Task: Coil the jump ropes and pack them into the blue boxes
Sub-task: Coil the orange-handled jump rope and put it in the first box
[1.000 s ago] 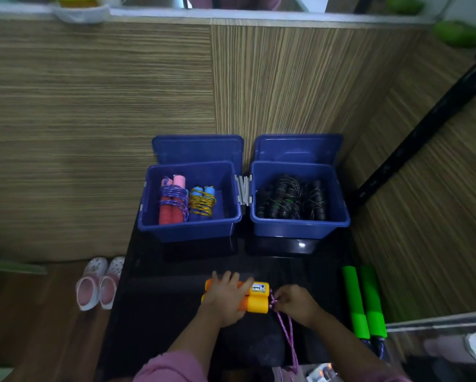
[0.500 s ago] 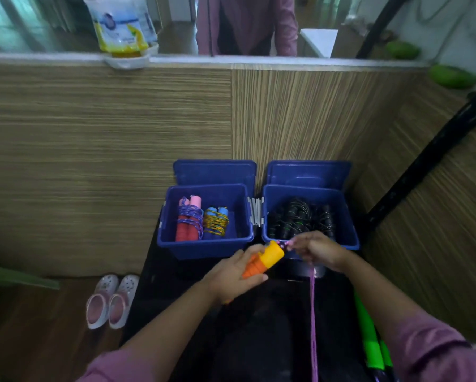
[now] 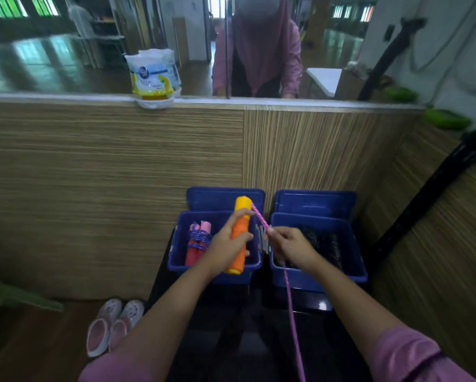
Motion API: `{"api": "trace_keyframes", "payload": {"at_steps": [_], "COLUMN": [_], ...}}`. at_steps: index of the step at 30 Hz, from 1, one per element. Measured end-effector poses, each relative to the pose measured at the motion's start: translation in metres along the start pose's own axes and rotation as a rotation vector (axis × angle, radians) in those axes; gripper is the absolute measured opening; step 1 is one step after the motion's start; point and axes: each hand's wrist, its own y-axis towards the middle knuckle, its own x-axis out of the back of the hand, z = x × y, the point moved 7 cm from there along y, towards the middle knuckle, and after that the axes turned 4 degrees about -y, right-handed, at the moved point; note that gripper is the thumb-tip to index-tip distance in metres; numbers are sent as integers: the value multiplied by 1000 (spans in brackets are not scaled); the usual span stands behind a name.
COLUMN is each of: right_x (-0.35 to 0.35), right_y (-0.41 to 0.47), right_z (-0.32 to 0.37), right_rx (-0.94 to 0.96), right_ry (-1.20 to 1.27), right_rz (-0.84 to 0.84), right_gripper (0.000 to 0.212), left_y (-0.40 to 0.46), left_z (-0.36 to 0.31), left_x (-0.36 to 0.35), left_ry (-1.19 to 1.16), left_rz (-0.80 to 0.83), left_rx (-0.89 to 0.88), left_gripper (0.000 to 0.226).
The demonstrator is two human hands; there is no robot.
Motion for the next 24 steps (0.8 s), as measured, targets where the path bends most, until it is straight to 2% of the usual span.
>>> {"api": "trace_keyframes", "payload": {"at_steps": [5,8,10,14,18,21,22,24], "right_x": [-67,-78,-69,-38,-14,11,16,23], "right_y": [-24,-34,-35,-34,-41,-45,-46,-43], "right_z": [-13,-22,-20,-5,10,23,29,45], "right_rx": [15,-11,-25,-17,45,106,142,208], "right_ry": [-160,-203,-229,-308,-452,-507,-522,-530], "right_rz": [309,385,376,339,440,440,434,383], "right_gripper": [27,28,29,28,29,28,27,23], "left_y": [12,14,11,2,-3,-14,-19,-27], "left_z": [-6,-2,-1,9,28,51,55,54], "left_x": [33,36,39,59,101,120,118,97], "left_ry": [-381,-542,-503,-82,588,891,958,1093], "left_rz": [-275,-273,-287,-358,-375,-185,-108,51], "left_rx": [24,87,61,-25,-81,-22,-39,-157], "left_gripper": [45,40,42,45,46,41,40,51]}}
